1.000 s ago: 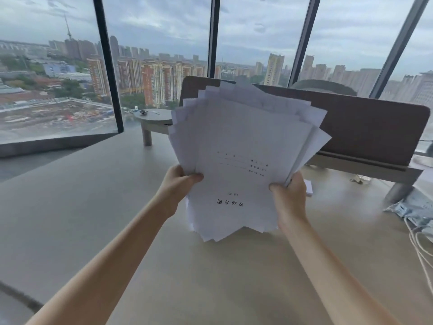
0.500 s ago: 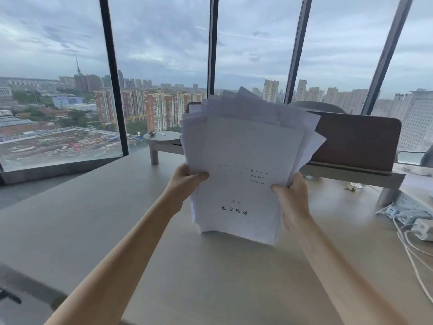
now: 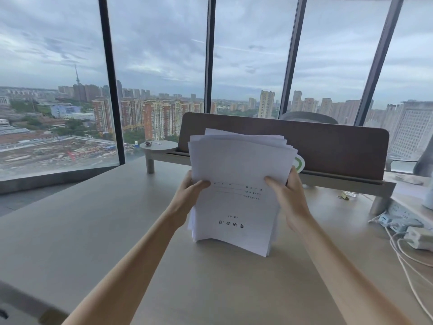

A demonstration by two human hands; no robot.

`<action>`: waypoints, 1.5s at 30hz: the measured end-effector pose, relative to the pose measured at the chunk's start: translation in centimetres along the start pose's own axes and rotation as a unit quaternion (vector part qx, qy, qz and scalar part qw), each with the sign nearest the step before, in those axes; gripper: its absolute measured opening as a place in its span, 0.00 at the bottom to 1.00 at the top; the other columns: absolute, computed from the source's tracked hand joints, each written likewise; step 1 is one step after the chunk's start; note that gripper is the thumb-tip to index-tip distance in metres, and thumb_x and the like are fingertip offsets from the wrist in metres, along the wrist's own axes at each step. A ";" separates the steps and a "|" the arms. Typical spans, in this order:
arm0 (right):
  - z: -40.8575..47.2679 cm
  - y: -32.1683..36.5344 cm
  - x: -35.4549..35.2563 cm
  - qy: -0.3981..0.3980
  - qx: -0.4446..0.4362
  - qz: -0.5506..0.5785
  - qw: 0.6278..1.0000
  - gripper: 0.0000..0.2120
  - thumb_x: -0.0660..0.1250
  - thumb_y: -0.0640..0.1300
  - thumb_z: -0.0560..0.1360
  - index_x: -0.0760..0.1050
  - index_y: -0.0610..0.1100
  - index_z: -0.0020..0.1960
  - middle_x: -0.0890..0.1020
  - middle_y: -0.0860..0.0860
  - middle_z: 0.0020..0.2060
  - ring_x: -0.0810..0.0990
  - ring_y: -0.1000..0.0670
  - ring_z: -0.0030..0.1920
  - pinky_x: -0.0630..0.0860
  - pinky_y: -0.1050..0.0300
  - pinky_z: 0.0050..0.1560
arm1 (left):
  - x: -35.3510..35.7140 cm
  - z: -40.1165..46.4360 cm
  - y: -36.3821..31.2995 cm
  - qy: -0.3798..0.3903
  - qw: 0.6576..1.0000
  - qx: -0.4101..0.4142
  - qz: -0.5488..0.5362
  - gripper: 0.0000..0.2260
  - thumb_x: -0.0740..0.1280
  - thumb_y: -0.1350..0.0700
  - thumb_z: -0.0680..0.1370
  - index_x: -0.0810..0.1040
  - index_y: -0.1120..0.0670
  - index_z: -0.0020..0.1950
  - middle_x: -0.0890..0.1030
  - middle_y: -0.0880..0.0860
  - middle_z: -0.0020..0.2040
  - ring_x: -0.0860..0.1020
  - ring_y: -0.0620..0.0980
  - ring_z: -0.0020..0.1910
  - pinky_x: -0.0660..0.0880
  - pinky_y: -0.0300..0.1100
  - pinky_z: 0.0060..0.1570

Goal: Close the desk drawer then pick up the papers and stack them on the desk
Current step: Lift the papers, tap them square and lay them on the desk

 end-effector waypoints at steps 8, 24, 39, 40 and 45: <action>1.2 0.2 0.5 -0.009 -0.020 0.001 1.000 0.16 0.70 0.46 0.68 0.72 0.61 0.51 0.82 0.52 0.55 0.82 0.48 0.56 0.77 0.38 0.61 | 0.2 0.8 2.8 0.017 1.000 -0.007 0.004 0.18 0.67 0.56 0.72 0.79 0.51 0.62 0.83 0.56 0.59 0.80 0.57 0.61 0.74 0.55 0.64; -0.2 -3.4 0.9 0.003 0.001 0.035 0.999 0.17 0.70 0.48 0.70 0.74 0.53 0.58 0.84 0.55 0.55 0.82 0.50 0.58 0.75 0.39 0.64 | -0.3 -0.2 3.6 -0.020 1.000 0.003 0.011 0.13 0.68 0.51 0.73 0.82 0.50 0.57 0.84 0.56 0.57 0.81 0.55 0.59 0.74 0.52 0.63; -3.0 -9.7 2.4 0.012 0.055 0.095 0.994 0.21 0.64 0.49 0.74 0.74 0.53 0.66 0.83 0.50 0.61 0.79 0.46 0.65 0.69 0.36 0.70 | -0.8 -3.6 7.6 -0.038 0.996 -0.004 0.076 0.09 0.63 0.55 0.81 0.78 0.56 0.59 0.83 0.58 0.56 0.81 0.58 0.55 0.77 0.54 0.57; -3.1 -9.7 2.5 0.012 0.057 0.099 0.993 0.20 0.64 0.49 0.74 0.75 0.52 0.66 0.83 0.50 0.60 0.79 0.46 0.64 0.69 0.36 0.70 | -0.9 -3.5 7.5 -0.044 0.996 -0.001 0.081 0.09 0.63 0.55 0.80 0.78 0.55 0.59 0.83 0.59 0.56 0.81 0.58 0.55 0.76 0.56 0.57; -3.1 -9.6 4.1 0.025 0.049 0.085 0.995 0.18 0.63 0.51 0.75 0.74 0.57 0.64 0.82 0.51 0.62 0.78 0.46 0.65 0.70 0.39 0.70 | -2.2 -4.1 7.2 -0.088 0.993 0.005 0.076 0.08 0.64 0.57 0.79 0.78 0.55 0.57 0.83 0.53 0.51 0.80 0.50 0.47 0.77 0.45 0.48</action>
Point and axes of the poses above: each hand's wrist, its own z-axis towards the middle knuckle, its own x-axis out of the palm, y = z × x, the point moved 7 cm from there along z, towards the middle knuckle
